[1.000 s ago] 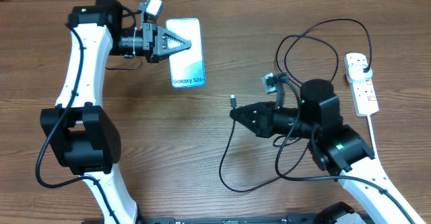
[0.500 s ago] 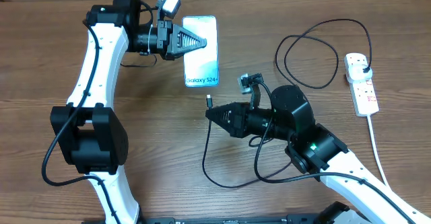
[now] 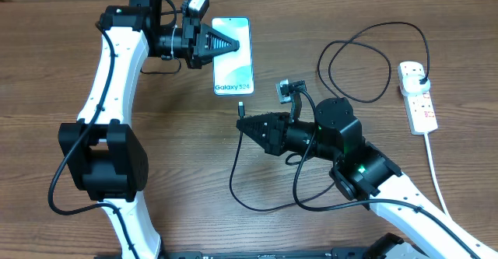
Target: Plug charger to phone and switch on socket
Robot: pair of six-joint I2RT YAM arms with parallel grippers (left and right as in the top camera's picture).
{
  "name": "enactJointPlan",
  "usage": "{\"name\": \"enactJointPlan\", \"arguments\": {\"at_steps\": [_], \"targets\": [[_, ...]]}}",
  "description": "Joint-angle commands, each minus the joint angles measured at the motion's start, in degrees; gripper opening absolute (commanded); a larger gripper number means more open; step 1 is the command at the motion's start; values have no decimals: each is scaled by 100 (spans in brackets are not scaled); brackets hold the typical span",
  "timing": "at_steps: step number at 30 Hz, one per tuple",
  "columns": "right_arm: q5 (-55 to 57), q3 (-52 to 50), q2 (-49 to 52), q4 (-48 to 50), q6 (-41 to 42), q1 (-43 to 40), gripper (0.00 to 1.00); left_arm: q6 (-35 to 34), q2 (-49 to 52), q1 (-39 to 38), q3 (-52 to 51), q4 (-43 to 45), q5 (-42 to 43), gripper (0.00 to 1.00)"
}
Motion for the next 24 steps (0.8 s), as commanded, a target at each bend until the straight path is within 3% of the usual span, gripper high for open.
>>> {"name": "enactJointPlan", "arguments": {"at_steps": [1,24], "targets": [[92,-35,33,48,-7,31,4,-234,-236,-120,50,26,-61,5],[256,-35,236,-37,435,31,4,-367,-236,-229,50,44,-280,4]]}}
